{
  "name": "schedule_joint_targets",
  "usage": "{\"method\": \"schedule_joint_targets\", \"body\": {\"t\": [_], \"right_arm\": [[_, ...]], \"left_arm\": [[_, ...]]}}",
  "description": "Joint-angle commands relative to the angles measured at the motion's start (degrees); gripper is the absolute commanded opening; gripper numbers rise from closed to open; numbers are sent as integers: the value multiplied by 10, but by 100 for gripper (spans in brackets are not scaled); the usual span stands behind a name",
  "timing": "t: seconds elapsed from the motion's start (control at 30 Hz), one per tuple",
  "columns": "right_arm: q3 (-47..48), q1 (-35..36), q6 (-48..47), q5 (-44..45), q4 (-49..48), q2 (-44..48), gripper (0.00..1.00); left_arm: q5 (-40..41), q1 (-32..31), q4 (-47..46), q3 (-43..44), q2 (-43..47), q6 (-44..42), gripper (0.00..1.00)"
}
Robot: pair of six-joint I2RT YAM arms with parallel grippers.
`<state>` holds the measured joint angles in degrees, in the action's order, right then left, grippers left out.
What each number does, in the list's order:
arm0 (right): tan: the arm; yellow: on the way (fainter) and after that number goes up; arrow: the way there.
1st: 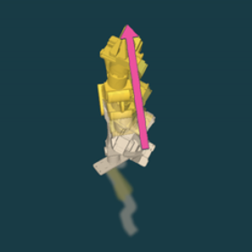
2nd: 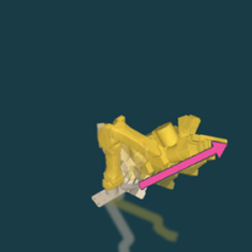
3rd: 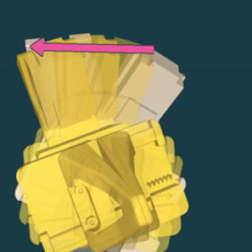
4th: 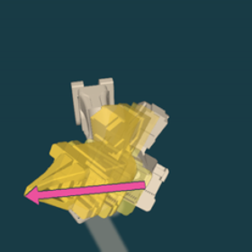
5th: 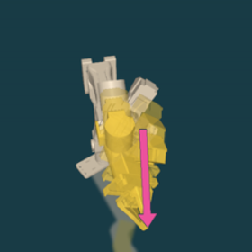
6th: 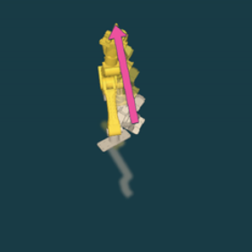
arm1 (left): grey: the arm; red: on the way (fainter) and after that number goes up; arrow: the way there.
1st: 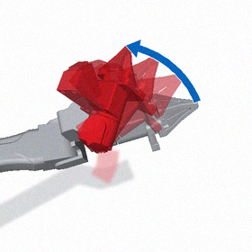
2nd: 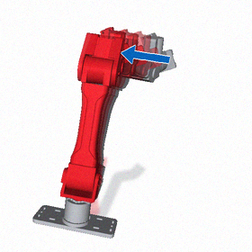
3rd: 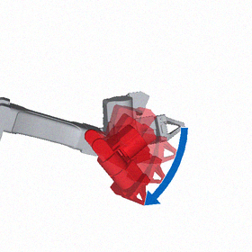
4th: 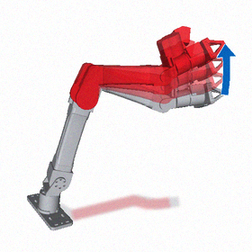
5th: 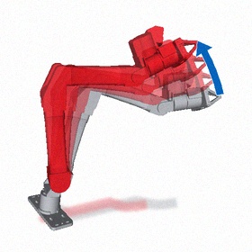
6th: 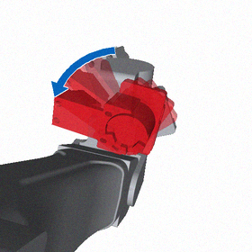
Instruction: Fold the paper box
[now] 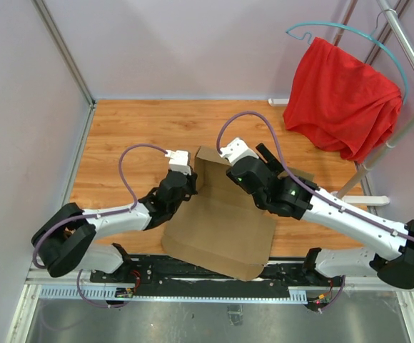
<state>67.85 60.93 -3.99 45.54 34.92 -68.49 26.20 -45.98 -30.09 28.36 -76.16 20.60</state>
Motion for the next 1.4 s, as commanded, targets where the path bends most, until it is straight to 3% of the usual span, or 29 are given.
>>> {"method": "schedule_joint_targets", "body": {"t": [0.0, 0.33, 0.53, 0.63, 0.83, 0.93, 1.2, 1.37], "right_arm": [[-29, -7, 37, -4, -18, 26, 75], [-100, -9, 87, -5, -47, 63, 76], [-121, -11, 100, -9, -54, 82, 76], [-129, -13, 101, -8, -54, 85, 77], [-144, -40, 112, -22, -55, 96, 79], [-152, -86, 107, -69, -64, 113, 79], [-153, -178, 103, -179, -88, 151, 80], [-154, -181, 103, -194, -88, 141, 80]], "left_arm": [[95, -37, 100, 24, 14, -25, 0], [348, -131, 65, -45, -2, 19, 0], [487, -181, 75, -30, -76, 60, 0], [525, -192, 197, 26, -120, 147, 0], [559, -200, 619, 161, -184, 502, 0], [579, -215, 777, 197, -195, 622, 0], [585, -240, 1035, 264, -235, 866, 6], [582, -244, 1080, 285, -252, 899, 31]]}}
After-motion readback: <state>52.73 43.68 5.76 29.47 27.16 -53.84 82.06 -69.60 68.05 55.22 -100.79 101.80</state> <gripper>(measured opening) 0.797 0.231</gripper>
